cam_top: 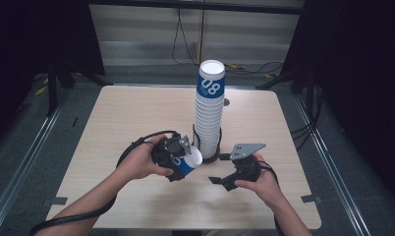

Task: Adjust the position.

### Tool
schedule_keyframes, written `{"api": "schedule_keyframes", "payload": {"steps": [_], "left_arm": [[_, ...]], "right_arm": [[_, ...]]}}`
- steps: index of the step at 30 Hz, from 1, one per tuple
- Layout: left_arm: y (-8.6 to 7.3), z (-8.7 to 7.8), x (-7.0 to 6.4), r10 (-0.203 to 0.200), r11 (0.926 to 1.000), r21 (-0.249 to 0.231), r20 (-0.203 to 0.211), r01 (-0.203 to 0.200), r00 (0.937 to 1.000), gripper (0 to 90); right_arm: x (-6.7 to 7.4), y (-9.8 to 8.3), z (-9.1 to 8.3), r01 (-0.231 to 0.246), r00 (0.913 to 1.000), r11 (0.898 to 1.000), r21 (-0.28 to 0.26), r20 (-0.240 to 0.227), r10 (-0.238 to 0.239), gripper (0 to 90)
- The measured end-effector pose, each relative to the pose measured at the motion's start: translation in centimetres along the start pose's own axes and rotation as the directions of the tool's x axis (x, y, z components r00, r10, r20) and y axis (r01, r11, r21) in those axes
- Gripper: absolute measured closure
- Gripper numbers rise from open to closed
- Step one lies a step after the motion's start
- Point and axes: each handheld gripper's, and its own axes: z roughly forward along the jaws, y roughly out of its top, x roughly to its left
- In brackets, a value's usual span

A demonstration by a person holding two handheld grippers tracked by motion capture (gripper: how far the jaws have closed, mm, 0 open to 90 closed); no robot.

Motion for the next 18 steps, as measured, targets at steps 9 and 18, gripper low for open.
{"api": "schedule_keyframes", "payload": {"steps": [9, 18], "left_arm": [[0.7, 0.4, -0.2, 0.038, 0.9983, 0.043, 0.005, -0.038, 0.9993, 22.6], [1.6, 1.0, -0.6, 0.070, 0.9940, 0.083, 0.023, -0.071, 0.9973, 22.5]], "right_arm": [[0.2, 0.2, 0.1, 0.005, 0.9999, 1.000, -0.007, -0.012, -0.005, 12.9], [0.2, 0.2, 0.2, 0.004, 0.9997, 1.000, -0.015, -0.024, -0.005, 12.9]]}}
